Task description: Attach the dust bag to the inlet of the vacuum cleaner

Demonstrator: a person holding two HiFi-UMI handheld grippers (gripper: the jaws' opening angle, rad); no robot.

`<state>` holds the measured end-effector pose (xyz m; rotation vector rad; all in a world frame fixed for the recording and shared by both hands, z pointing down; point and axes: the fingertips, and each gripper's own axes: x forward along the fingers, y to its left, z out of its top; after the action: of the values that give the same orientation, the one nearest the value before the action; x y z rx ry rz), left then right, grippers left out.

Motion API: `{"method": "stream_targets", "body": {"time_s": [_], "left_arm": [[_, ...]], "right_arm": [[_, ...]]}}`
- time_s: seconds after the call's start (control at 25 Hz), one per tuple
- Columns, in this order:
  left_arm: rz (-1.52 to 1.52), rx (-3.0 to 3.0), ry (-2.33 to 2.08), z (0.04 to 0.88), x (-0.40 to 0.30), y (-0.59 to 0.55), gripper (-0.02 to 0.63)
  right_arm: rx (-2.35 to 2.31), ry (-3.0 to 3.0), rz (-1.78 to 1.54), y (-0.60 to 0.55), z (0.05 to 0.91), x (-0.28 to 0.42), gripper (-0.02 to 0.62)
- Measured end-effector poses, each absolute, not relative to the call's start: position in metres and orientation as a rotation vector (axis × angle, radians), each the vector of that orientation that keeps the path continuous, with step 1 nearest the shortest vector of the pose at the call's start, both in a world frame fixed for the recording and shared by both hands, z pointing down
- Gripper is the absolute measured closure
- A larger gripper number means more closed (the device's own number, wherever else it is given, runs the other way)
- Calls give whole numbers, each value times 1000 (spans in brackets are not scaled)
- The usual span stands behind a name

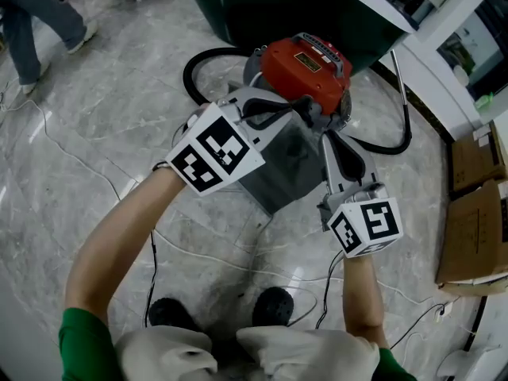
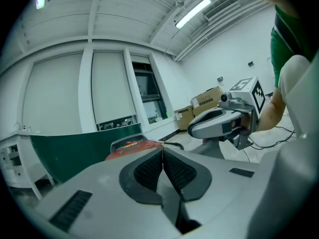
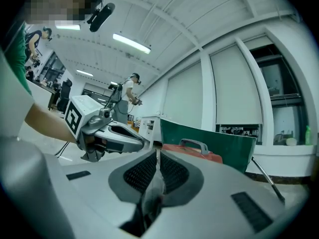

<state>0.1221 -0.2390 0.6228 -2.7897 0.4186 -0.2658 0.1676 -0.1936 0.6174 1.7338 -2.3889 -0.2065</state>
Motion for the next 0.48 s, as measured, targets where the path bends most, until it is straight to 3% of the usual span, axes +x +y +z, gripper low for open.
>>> {"method": "stream_targets", "body": {"time_s": [0.48], "left_arm": [[-316,-2876,288,658,132,-207,602]], "right_arm": [[1692,-2367,-135,-188,644,157,588]]}}
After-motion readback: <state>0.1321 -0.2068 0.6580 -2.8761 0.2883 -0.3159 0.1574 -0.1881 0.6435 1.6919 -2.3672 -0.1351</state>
